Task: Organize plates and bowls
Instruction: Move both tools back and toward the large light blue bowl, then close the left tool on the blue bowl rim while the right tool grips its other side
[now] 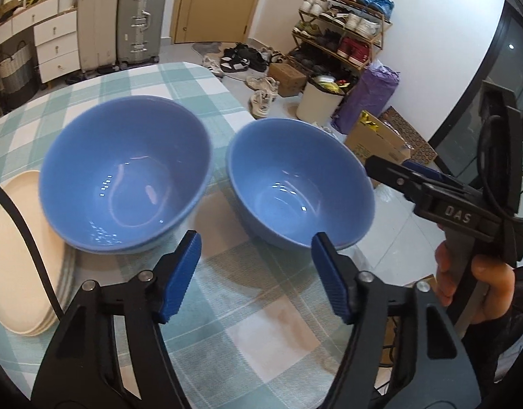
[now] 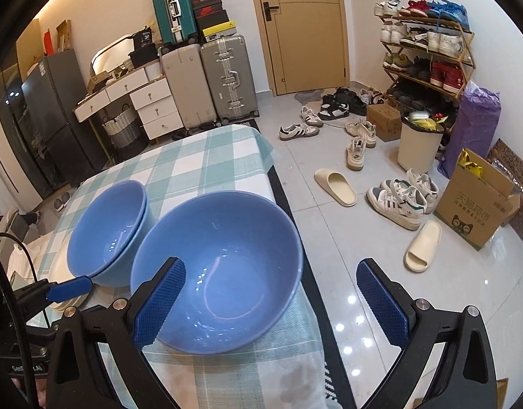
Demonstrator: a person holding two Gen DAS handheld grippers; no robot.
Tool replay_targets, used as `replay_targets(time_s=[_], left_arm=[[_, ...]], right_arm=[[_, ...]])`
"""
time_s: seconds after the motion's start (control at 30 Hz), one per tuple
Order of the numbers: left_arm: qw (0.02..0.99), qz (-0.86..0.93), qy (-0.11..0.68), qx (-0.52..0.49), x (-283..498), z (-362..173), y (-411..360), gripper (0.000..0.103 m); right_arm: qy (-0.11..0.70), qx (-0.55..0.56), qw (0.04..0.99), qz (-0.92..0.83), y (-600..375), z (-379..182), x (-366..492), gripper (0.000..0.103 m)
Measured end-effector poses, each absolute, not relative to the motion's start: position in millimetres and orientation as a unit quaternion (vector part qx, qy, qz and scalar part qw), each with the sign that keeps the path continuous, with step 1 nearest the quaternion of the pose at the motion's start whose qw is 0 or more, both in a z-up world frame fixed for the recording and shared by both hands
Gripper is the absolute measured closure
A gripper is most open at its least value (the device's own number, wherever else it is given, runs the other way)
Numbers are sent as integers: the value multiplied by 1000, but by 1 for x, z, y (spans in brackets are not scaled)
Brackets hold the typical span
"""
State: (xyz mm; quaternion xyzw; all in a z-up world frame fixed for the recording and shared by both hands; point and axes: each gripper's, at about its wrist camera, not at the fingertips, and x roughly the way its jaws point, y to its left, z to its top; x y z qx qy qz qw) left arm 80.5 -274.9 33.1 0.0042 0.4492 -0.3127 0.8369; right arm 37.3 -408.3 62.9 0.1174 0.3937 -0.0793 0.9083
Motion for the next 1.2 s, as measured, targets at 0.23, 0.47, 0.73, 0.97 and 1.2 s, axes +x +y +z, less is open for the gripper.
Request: replay_targets(time_s=[0.23,0.47,0.73,0.97,1.2], left_arm=[[827,-316,465,-15,82,20,-295,52],[818,-317,479,-25,98,3,-308,54],[815,-316,485,-34,115,-11,-318,58],[814,-312,489,-35,124,-18,-320,66],[817,-309,487,-26,130,-22,-325,74]], right_arm=[[405,124,902,-81,-420,47,38,1],[422,138,894,-62,-425,32,47,28],[416,150,896,-40,-427,23,58,44],[415,157,895,-35,-428,19,66,59],[419,150,895,-28,-424,14,68,66]])
